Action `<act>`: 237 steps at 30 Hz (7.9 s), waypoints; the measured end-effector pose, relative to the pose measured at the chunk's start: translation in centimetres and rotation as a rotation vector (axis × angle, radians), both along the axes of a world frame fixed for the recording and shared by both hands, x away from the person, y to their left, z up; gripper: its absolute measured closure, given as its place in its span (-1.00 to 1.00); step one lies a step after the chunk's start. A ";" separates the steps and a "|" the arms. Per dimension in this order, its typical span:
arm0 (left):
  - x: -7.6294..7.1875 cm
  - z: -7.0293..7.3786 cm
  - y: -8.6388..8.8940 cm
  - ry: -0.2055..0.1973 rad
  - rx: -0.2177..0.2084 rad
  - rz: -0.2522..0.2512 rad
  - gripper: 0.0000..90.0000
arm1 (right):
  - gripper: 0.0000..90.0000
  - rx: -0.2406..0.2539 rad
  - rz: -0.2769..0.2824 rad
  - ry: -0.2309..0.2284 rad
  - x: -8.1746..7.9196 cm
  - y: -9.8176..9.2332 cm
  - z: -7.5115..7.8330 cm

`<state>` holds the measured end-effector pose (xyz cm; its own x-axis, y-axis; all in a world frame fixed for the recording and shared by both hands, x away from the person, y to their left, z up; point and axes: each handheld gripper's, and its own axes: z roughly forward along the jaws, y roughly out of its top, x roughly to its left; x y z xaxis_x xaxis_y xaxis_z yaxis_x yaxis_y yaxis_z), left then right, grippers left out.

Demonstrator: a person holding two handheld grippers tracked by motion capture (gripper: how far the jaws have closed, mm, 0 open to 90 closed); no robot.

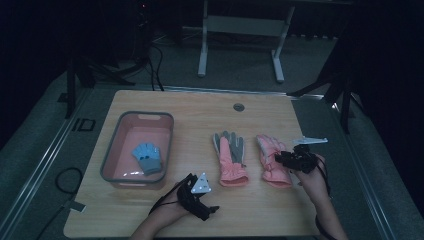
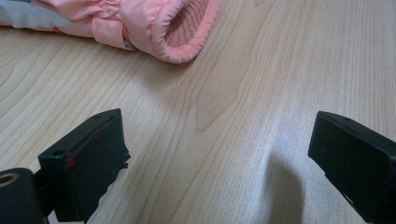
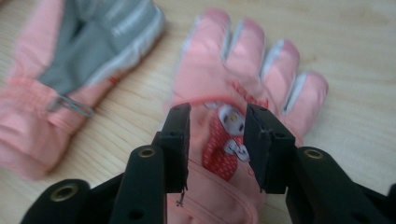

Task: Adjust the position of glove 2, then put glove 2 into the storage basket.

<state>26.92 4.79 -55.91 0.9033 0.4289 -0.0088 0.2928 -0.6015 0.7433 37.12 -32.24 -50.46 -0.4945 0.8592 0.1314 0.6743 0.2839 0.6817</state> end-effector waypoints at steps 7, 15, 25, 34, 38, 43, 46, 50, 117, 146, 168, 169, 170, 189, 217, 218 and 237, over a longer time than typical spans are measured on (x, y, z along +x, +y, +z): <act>0.0 0.0 0.0 0.000 0.002 0.001 -0.90 | 0.71 -0.018 -0.004 0.060 0.7 0.1 -2.5; 0.0 0.0 0.0 0.003 -0.002 0.003 -0.90 | 0.97 -0.042 -0.070 0.029 0.1 1.1 -0.8; 0.1 0.0 0.0 0.005 -0.012 0.009 -0.90 | 0.98 -0.015 -0.127 -0.080 -1.2 4.6 5.2; 0.1 0.1 0.0 0.010 -0.033 0.016 -0.90 | 0.98 0.026 -0.109 -0.110 -2.4 9.9 7.2; 0.1 0.0 0.0 0.008 -0.029 0.014 -0.90 | 0.98 0.056 -0.103 -0.090 -2.5 11.3 7.1; 0.1 0.1 0.1 0.007 -0.027 0.014 -0.90 | 0.98 0.086 -0.093 -0.122 -3.3 13.4 7.4; 0.0 0.1 0.0 0.000 -0.021 0.012 -0.90 | 0.98 0.064 -0.105 -0.108 -3.4 14.2 6.7; 0.0 0.0 0.0 -0.002 -0.014 0.012 -0.90 | 0.98 0.060 -0.107 -0.078 -3.1 15.1 5.3; 5.0 12.3 -2.8 -0.139 -0.058 0.179 -0.34 | 0.29 -0.006 0.204 -0.151 -2.0 6.9 5.1; 12.3 2.8 -4.5 0.279 -0.071 0.412 -0.46 | -0.01 0.214 0.099 0.241 3.5 9.6 -3.0; 13.4 2.6 -3.8 0.404 -0.159 0.317 0.38 | 0.64 0.239 0.121 0.242 3.5 10.2 -3.1; 13.4 2.8 -3.8 0.407 -0.163 0.318 0.39 | 0.64 0.242 0.118 0.245 3.4 10.2 -2.9; 13.3 3.0 -3.8 0.409 -0.162 0.320 0.39 | 0.65 0.247 0.116 0.245 3.4 10.1 -2.7; 12.0 9.5 -1.0 0.329 -0.143 0.306 0.41 | 0.67 0.249 0.148 0.148 2.1 12.7 3.1; 11.4 16.2 8.8 0.272 -0.119 0.388 0.41 | 0.67 0.252 0.242 0.076 3.0 22.7 9.2; 11.3 16.3 9.3 0.272 -0.117 0.391 0.41 | 0.67 0.252 0.244 0.077 3.1 23.2 9.3; 10.6 17.0 20.1 0.286 -0.088 0.479 0.41 | 0.67 0.270 0.315 0.087 3.8 34.4 9.4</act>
<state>37.51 24.92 -38.95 0.5643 0.7772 -0.2784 0.7149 -0.2913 0.6356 40.90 2.19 -41.07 -0.7048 0.5965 0.3840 0.6415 0.3047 0.7040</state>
